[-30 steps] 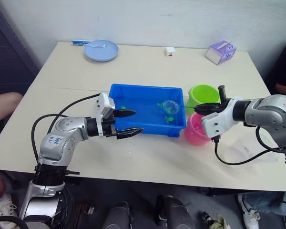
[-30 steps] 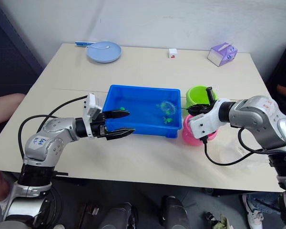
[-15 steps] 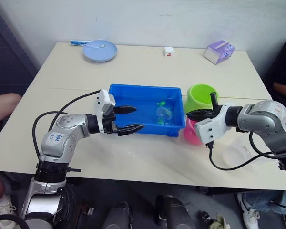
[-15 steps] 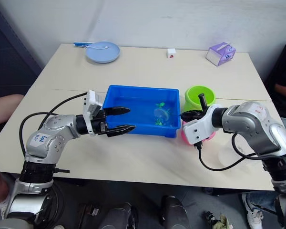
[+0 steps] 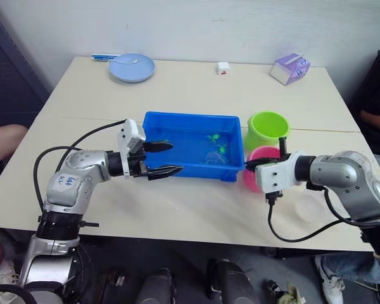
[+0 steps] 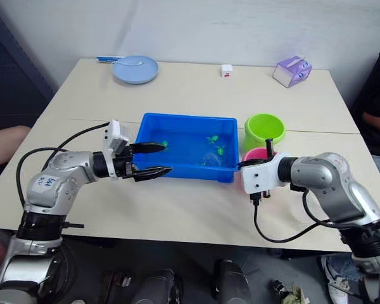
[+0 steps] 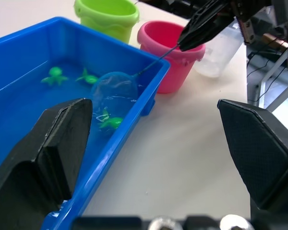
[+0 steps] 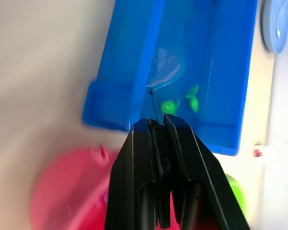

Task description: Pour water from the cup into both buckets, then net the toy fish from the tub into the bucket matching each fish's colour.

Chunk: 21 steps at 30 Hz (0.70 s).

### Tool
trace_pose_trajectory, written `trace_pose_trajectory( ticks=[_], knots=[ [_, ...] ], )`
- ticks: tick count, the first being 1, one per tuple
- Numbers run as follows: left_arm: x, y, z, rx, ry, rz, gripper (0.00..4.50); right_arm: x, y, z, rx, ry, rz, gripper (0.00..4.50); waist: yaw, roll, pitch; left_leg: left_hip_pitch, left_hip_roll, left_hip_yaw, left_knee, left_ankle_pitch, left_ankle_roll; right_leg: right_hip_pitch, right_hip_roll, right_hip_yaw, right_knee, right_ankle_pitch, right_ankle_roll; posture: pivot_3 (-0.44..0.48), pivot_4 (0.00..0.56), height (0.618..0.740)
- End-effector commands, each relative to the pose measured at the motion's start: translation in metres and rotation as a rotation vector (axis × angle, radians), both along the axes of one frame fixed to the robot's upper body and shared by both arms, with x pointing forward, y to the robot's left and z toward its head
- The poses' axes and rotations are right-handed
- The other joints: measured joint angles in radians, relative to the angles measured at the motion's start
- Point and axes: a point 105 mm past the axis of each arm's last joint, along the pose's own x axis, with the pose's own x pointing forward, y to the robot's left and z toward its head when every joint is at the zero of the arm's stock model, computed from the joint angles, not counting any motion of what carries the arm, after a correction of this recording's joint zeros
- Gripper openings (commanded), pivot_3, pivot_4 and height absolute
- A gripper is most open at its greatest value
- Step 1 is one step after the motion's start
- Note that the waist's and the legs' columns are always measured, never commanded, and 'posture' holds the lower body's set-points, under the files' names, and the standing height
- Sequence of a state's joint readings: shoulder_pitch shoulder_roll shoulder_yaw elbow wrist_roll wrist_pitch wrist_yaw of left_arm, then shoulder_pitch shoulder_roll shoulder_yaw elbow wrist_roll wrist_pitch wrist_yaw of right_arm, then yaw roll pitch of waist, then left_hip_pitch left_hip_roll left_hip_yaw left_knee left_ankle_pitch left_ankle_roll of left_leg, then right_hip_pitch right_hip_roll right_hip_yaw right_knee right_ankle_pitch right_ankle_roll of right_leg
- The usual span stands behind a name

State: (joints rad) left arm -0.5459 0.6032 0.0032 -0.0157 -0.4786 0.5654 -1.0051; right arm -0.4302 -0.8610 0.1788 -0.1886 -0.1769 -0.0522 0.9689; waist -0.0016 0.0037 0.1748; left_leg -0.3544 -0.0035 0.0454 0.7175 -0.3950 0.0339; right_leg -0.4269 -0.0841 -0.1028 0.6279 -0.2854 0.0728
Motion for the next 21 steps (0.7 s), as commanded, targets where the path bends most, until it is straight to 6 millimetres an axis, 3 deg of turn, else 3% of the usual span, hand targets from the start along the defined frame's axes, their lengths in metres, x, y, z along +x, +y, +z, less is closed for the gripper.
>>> trace_pose_trajectory(
  ticks=[1, 6, 15, 21],
  knots=[
    [0.003, 0.009, 0.014, 0.007, -0.064, 0.008, 4.50, -0.002, 0.006, 0.009, 0.165, 0.063, -0.066, 0.77, 0.001, 0.000, 0.000, 0.000, 0.000, 0.000, 0.000, 0.000, 0.000, 0.000, 0.000, 0.000, 0.000, 0.000, 0.000, 0.000, 0.150, 0.740],
    [0.004, 0.013, 0.015, 0.012, -0.075, 0.020, 4.50, -0.006, 0.014, 0.009, 0.419, 0.239, -0.159, 0.77, 0.004, 0.000, 0.000, -0.001, -0.001, -0.002, 0.000, 0.000, 0.000, 0.000, -0.001, -0.001, -0.001, 0.000, 0.000, 0.000, 0.150, 0.740],
    [0.006, 0.024, 0.017, 0.009, -0.070, 0.054, 4.50, -0.009, 0.011, 0.010, 0.643, 0.379, -0.280, 0.77, 0.002, 0.000, 0.000, -0.001, -0.001, -0.002, 0.000, 0.000, 0.000, 0.000, 0.000, -0.001, 0.000, 0.000, 0.000, 0.000, 0.150, 0.740],
    [0.008, 0.011, 0.029, -0.066, -0.063, 0.013, 4.50, -0.015, -0.001, 0.027, 0.796, 0.373, -0.362, 0.77, 0.003, 0.000, 0.000, -0.001, -0.001, -0.002, 0.000, 0.000, 0.000, 0.000, 0.000, -0.001, 0.000, 0.000, 0.000, 0.000, 0.150, 0.740]
  ],
)
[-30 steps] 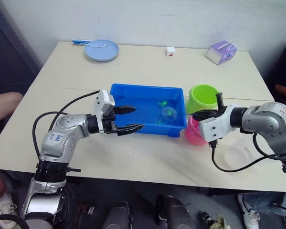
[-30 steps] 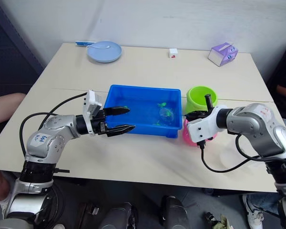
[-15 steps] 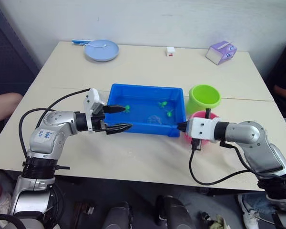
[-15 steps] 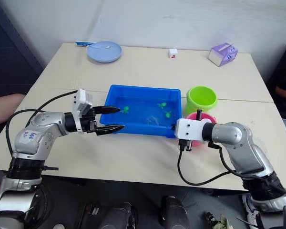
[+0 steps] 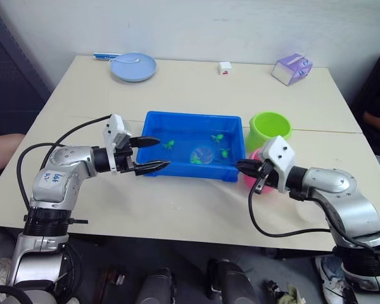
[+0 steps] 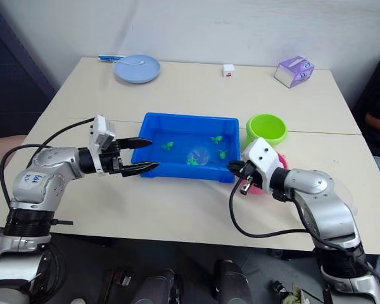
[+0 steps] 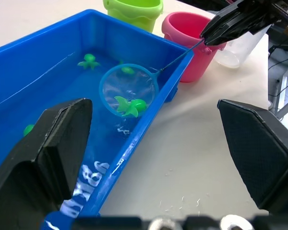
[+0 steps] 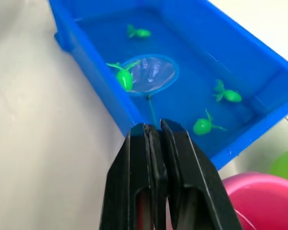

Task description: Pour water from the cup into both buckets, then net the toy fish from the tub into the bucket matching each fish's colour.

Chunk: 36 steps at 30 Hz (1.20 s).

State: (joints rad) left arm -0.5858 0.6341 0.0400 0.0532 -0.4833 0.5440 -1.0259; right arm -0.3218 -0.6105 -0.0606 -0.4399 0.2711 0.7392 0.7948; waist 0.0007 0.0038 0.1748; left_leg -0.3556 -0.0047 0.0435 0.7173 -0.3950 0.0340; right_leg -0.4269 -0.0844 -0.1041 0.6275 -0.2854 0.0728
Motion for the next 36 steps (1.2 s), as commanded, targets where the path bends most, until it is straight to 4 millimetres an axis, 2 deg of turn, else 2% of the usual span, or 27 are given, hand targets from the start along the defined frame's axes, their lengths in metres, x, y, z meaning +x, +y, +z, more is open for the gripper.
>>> trace_pose_trajectory(
  ticks=[1, 4, 8, 12, 16, 19, 22, 24, 27, 28, 29, 32, 36],
  knots=[
    [-0.001, -0.011, 0.020, -0.071, -0.040, -0.048, 4.50, -0.008, -0.009, 0.028, 0.081, -0.075, -0.071, 0.77, 0.003, 0.000, 0.000, 0.000, 0.000, 0.000, 0.000, 0.000, 0.000, 0.000, 0.000, 0.000, 0.000, 0.000, 0.000, 0.000, 0.150, 0.740],
    [0.002, -0.026, 0.024, -0.109, -0.041, -0.092, 4.50, -0.014, -0.019, 0.041, 0.131, -0.104, -0.146, 0.77, 0.011, 0.000, 0.000, 0.000, -0.001, 0.000, 0.000, 0.000, 0.000, 0.000, 0.000, 0.000, 0.000, 0.000, 0.000, 0.000, 0.150, 0.740],
    [0.009, -0.047, 0.027, -0.158, -0.043, -0.133, 4.50, -0.020, -0.038, 0.057, 0.116, -0.165, -0.255, 0.77, 0.017, 0.000, 0.000, 0.000, -0.001, 0.000, 0.000, 0.000, 0.000, 0.000, 0.001, 0.000, 0.000, 0.000, 0.000, 0.000, 0.150, 0.740],
    [0.012, -0.074, 0.025, -0.187, -0.038, -0.212, 4.50, -0.022, -0.065, 0.074, 0.041, -0.272, -0.409, 0.77, 0.022, 0.000, 0.000, 0.000, -0.001, 0.001, 0.000, 0.000, 0.000, 0.000, 0.003, 0.000, 0.000, 0.000, 0.000, 0.000, 0.150, 0.740],
    [0.016, -0.085, 0.028, -0.206, -0.050, -0.227, 4.50, -0.022, -0.083, 0.083, -0.037, -0.327, -0.489, 0.77, 0.019, 0.000, 0.000, 0.000, -0.001, 0.003, -0.001, 0.000, 0.000, -0.001, 0.003, 0.002, 0.000, 0.000, 0.000, 0.000, 0.150, 0.740],
    [0.019, -0.091, 0.030, -0.218, -0.066, -0.231, 4.50, -0.019, -0.104, 0.090, -0.243, -0.410, -0.543, 0.77, 0.022, 0.000, 0.000, 0.000, -0.001, 0.003, -0.001, 0.000, 0.000, -0.001, 0.003, 0.002, 0.000, 0.000, 0.000, 0.000, 0.150, 0.740],
    [0.018, -0.092, 0.031, -0.227, -0.070, -0.233, 4.50, -0.011, -0.108, 0.090, -0.431, -0.487, -0.507, 0.77, 0.020, 0.000, 0.000, 0.001, -0.001, 0.004, -0.002, 0.000, 0.000, -0.001, 0.003, 0.003, 0.000, 0.000, 0.000, 0.000, 0.150, 0.740],
    [0.017, -0.089, 0.030, -0.229, -0.071, -0.227, 4.50, -0.003, -0.101, 0.079, -0.753, -0.566, -0.346, 0.77, 0.017, 0.000, 0.000, 0.001, -0.001, 0.005, -0.002, 0.000, 0.000, -0.001, 0.003, 0.003, 0.000, 0.000, 0.000, 0.000, 0.150, 0.740],
    [0.016, -0.085, 0.028, -0.229, -0.072, -0.216, 4.50, 0.007, -0.102, 0.065, -1.121, -0.660, -0.153, 0.77, 0.017, 0.000, 0.000, 0.002, 0.001, 0.007, -0.002, 0.000, 0.000, -0.001, 0.003, 0.005, 0.000, 0.000, 0.000, 0.000, 0.150, 0.740],
    [0.016, -0.083, 0.028, -0.228, -0.074, -0.208, 4.50, 0.009, -0.103, 0.062, -1.194, -0.672, -0.097, 0.77, 0.016, 0.000, 0.000, 0.002, 0.001, 0.006, -0.002, 0.000, 0.000, -0.001, 0.003, 0.004, 0.000, 0.000, 0.000, 0.000, 0.150, 0.740],
    [0.016, -0.082, 0.028, -0.228, -0.075, -0.203, 4.50, 0.010, -0.104, 0.059, -1.236, -0.676, -0.060, 0.77, 0.015, 0.002, 0.000, 0.002, 0.001, 0.007, -0.002, 0.000, 0.000, -0.001, 0.003, 0.004, 0.000, 0.000, 0.000, 0.000, 0.150, 0.740],
    [0.016, -0.077, 0.029, -0.230, -0.082, -0.184, 4.50, 0.015, -0.110, 0.069, -1.339, -0.764, -0.042, 0.77, 0.012, 0.001, 0.000, 0.002, 0.001, 0.007, -0.002, 0.000, 0.000, -0.002, 0.002, 0.005, 0.000, 0.000, 0.000, 0.000, 0.150, 0.740],
    [0.016, -0.072, 0.028, -0.226, -0.084, -0.167, 4.50, 0.019, -0.121, 0.076, -1.344, -0.770, -0.087, 0.77, 0.012, 0.001, 0.000, 0.001, 0.001, 0.007, -0.002, 0.000, 0.000, -0.002, 0.002, 0.005, 0.000, 0.000, 0.000, 0.000, 0.150, 0.740]
  ],
)
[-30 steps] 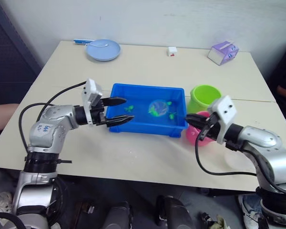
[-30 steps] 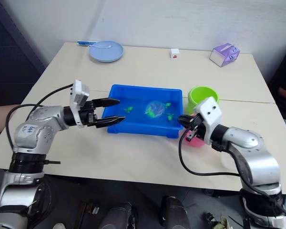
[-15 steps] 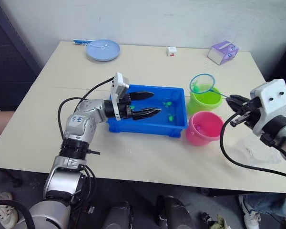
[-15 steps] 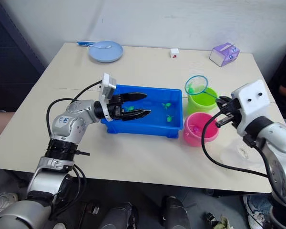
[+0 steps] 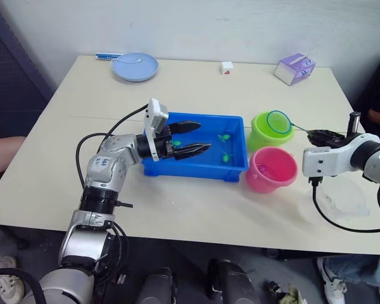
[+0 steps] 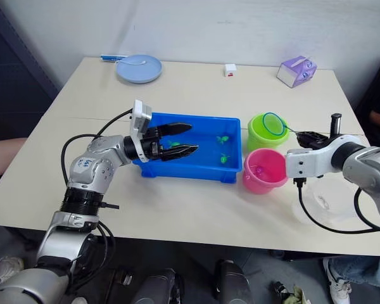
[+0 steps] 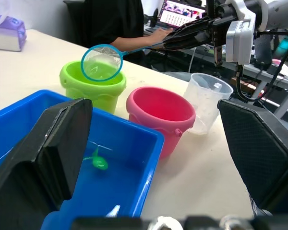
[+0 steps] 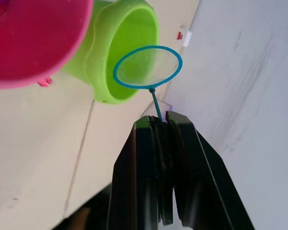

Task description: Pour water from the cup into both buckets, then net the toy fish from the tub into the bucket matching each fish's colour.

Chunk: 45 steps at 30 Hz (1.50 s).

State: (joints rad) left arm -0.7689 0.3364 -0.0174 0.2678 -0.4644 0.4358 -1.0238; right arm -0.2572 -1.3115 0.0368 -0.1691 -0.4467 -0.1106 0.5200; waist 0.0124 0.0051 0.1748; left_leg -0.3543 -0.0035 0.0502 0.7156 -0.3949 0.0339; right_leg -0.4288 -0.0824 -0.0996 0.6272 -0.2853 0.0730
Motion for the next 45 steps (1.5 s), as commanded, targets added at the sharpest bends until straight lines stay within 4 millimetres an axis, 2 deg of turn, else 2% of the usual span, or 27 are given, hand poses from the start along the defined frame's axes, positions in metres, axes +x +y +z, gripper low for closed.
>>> trace_pose_trajectory(
  ticks=[1, 2, 4, 6, 7, 9, 14, 20, 23, 27, 32, 40, 45],
  knots=[
    [-0.004, 0.006, 0.014, -0.011, -0.066, 0.011, 4.50, 0.003, -0.006, 0.023, 0.005, -0.089, 0.011, 0.77, 0.001, 0.000, 0.000, 0.000, 0.000, 0.000, 0.000, 0.000, 0.000, 0.000, 0.000, 0.000, 0.000, 0.000, 0.000, 0.000, 0.150, 0.740],
    [-0.004, 0.006, 0.014, -0.010, -0.066, 0.012, 4.50, 0.004, -0.003, 0.025, 0.028, -0.099, 0.028, 0.77, 0.001, 0.000, 0.000, 0.000, 0.000, 0.000, 0.000, 0.000, 0.000, 0.000, 0.000, 0.000, 0.000, 0.000, 0.000, 0.000, 0.150, 0.740],
    [-0.005, 0.008, 0.012, 0.009, -0.067, 0.015, 4.50, 0.002, 0.015, 0.036, 0.333, -0.094, 0.083, 0.77, 0.000, 0.000, 0.000, 0.000, 0.000, -0.001, 0.000, 0.000, 0.000, 0.000, 0.000, -0.001, -0.001, 0.000, 0.000, 0.000, 0.150, 0.740],
    [-0.005, 0.011, 0.007, 0.039, -0.069, 0.017, 4.50, -0.003, 0.033, 0.038, 0.492, -0.025, 0.160, 0.77, -0.002, 0.000, 0.000, 0.000, 0.000, -0.001, 0.001, 0.000, 0.000, 0.001, 0.001, -0.001, 0.000, 0.000, 0.000, 0.000, 0.150, 0.740],
    [-0.006, 0.013, 0.004, 0.057, -0.069, 0.020, 4.50, -0.007, 0.042, 0.036, 0.514, 0.014, 0.195, 0.77, -0.002, 0.000, 0.000, 0.000, 0.000, -0.002, 0.001, 0.000, 0.000, 0.001, 0.001, -0.001, 0.000, 0.000, 0.000, 0.000, 0.150, 0.740],
    [-0.006, 0.018, -0.004, 0.099, -0.068, 0.029, 4.50, -0.010, 0.054, 0.032, 0.485, 0.062, 0.236, 0.77, -0.005, 0.000, 0.000, 0.000, 0.001, -0.002, 0.001, 0.000, 0.000, 0.001, 0.001, -0.002, 0.000, 0.000, 0.000, 0.000, 0.150, 0.740],
    [-0.008, 0.030, -0.014, 0.153, -0.051, 0.046, 4.50, -0.008, 0.074, 0.004, 0.246, 0.158, 0.323, 0.77, -0.011, 0.000, 0.000, 0.000, 0.000, -0.002, 0.001, 0.000, 0.000, 0.001, 0.000, -0.001, 0.000, 0.000, 0.000, 0.000, 0.150, 0.740],
    [-0.012, 0.038, -0.019, 0.188, -0.072, 0.095, 4.50, 0.006, 0.082, -0.018, 0.046, 0.208, 0.383, 0.77, -0.014, 0.000, 0.000, -0.001, 0.000, -0.003, 0.001, 0.000, 0.000, 0.001, -0.001, -0.002, -0.001, 0.000, 0.000, 0.000, 0.150, 0.740],
    [-0.016, 0.039, -0.018, 0.171, -0.066, 0.106, 4.50, 0.013, 0.080, -0.021, -0.022, 0.213, 0.389, 0.77, -0.015, 0.000, 0.000, -0.001, 0.000, -0.003, 0.001, 0.000, 0.000, 0.001, -0.001, -0.002, 0.000, 0.000, 0.000, 0.000, 0.150, 0.740],
    [-0.019, 0.041, -0.017, 0.164, -0.063, 0.120, 4.50, 0.014, 0.082, -0.027, -0.023, 0.246, 0.406, 0.77, -0.014, 0.000, 0.000, -0.001, 0.000, -0.003, 0.001, 0.000, 0.000, 0.001, -0.001, -0.002, 0.000, 0.000, 0.000, 0.000, 0.150, 0.740],
    [-0.018, 0.046, -0.015, 0.151, -0.059, 0.144, 4.50, 0.006, 0.097, -0.022, 0.094, 0.261, 0.449, 0.77, -0.014, 0.000, 0.000, -0.001, 0.000, -0.004, 0.001, 0.000, 0.000, 0.001, -0.001, -0.003, 0.000, 0.000, 0.000, 0.000, 0.150, 0.740],
    [-0.018, 0.044, -0.014, 0.147, -0.057, 0.143, 4.50, 0.012, 0.076, -0.020, 0.039, 0.255, 0.369, 0.77, -0.014, 0.000, 0.000, -0.001, 0.000, -0.004, 0.002, 0.000, 0.000, 0.001, -0.002, -0.003, 0.000, 0.000, 0.000, 0.000, 0.150, 0.740],
    [-0.017, 0.042, -0.012, 0.145, -0.059, 0.140, 4.50, 0.004, 0.083, -0.032, 0.062, 0.331, 0.390, 0.77, -0.014, 0.000, 0.000, -0.001, 0.000, -0.004, 0.001, 0.000, 0.000, 0.001, -0.002, -0.003, 0.000, 0.000, 0.000, 0.000, 0.150, 0.740]
  ],
)
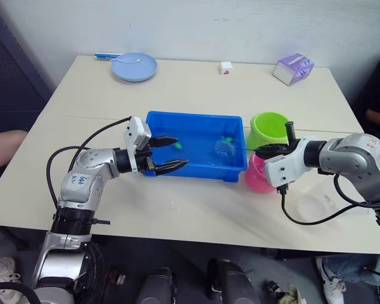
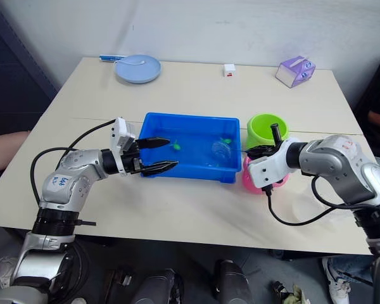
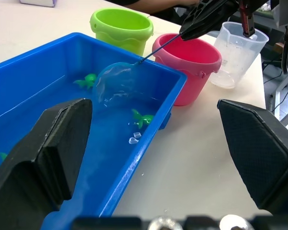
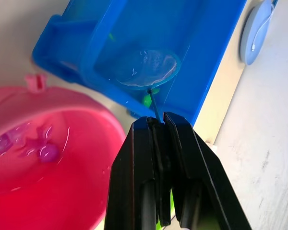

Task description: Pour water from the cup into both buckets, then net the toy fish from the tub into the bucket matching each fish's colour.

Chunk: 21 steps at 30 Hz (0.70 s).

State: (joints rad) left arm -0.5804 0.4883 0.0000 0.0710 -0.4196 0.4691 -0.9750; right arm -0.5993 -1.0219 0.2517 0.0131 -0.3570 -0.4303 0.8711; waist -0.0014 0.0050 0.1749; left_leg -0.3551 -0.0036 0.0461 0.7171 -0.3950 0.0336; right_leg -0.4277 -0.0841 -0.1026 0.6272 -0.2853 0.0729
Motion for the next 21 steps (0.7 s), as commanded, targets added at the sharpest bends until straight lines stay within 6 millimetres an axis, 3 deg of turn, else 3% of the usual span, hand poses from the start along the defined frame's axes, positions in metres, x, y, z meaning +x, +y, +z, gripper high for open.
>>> trace_pose_trajectory(
  ticks=[1, 11, 17, 21],
  knots=[
    [-0.002, -0.002, 0.016, -0.014, -0.054, -0.015, 4.50, -0.009, 0.001, 0.001, 0.011, 0.050, 0.002, 0.77, 0.000, 0.000, 0.000, 0.000, 0.000, 0.000, 0.000, 0.000, 0.000, 0.000, 0.000, 0.000, 0.000, 0.000, 0.000, 0.000, 0.150, 0.740],
    [-0.001, -0.001, 0.020, -0.004, -0.069, -0.015, 4.50, -0.023, 0.008, -0.011, 0.284, 0.334, -0.088, 0.77, 0.000, 0.000, 0.000, 0.000, 0.000, 0.000, 0.000, 0.000, 0.000, 0.000, 0.000, 0.000, 0.000, 0.000, 0.000, 0.000, 0.150, 0.740],
    [-0.001, -0.002, 0.022, -0.007, -0.074, -0.014, 4.50, -0.019, 0.014, -0.008, 0.603, 0.521, -0.203, 0.77, 0.001, 0.000, 0.000, 0.000, 0.000, -0.001, 0.000, 0.000, 0.000, 0.000, 0.000, -0.001, 0.000, 0.000, 0.000, 0.000, 0.150, 0.740],
    [-0.001, -0.001, 0.022, -0.009, -0.077, -0.011, 4.50, -0.015, 0.005, -0.014, 0.827, 0.679, -0.335, 0.77, 0.002, 0.000, 0.000, 0.000, 0.000, -0.001, 0.000, 0.000, 0.000, 0.000, 0.000, -0.001, 0.000, 0.000, 0.000, 0.000, 0.150, 0.740]
  ],
)
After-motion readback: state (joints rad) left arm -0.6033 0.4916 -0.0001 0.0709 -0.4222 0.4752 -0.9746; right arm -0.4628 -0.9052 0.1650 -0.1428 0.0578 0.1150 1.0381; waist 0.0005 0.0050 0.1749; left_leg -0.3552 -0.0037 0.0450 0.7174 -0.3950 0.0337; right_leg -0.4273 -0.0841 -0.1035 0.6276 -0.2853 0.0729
